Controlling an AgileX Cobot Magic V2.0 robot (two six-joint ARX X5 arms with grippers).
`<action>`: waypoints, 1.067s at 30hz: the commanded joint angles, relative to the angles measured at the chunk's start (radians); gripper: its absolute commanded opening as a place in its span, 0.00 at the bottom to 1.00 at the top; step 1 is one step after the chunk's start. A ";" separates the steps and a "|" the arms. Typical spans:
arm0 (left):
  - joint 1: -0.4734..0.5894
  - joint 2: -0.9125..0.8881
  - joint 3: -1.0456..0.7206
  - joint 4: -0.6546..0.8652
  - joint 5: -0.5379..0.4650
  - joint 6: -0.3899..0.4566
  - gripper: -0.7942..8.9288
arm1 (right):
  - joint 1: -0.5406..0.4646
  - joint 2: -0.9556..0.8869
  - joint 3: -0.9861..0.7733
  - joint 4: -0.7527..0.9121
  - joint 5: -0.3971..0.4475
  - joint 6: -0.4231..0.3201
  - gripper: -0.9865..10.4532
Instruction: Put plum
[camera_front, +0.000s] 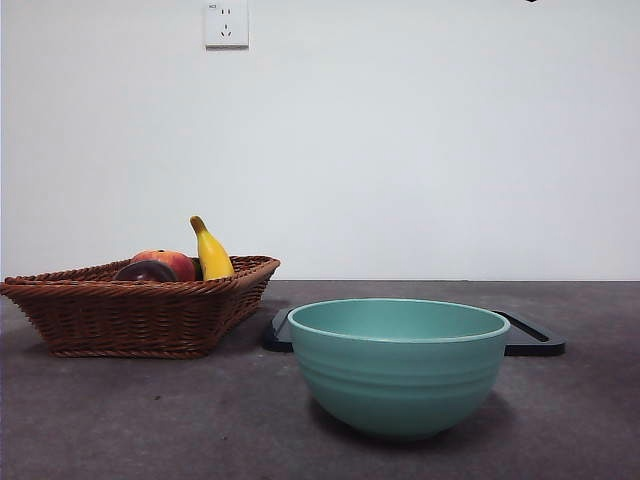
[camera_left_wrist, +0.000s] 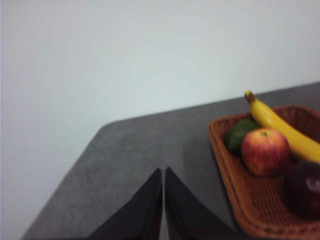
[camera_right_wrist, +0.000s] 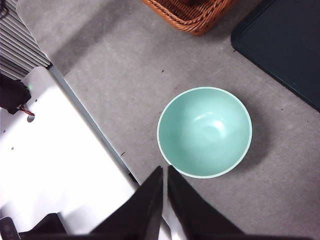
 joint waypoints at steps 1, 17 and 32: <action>0.003 -0.024 -0.029 0.001 -0.003 -0.015 0.09 | 0.007 0.007 0.013 0.010 0.000 -0.011 0.09; 0.003 -0.109 -0.106 -0.205 -0.003 -0.076 0.09 | 0.007 0.007 0.013 0.010 0.000 -0.011 0.09; 0.003 -0.109 -0.106 -0.213 -0.003 -0.082 0.09 | 0.007 0.007 0.013 0.010 0.000 -0.011 0.09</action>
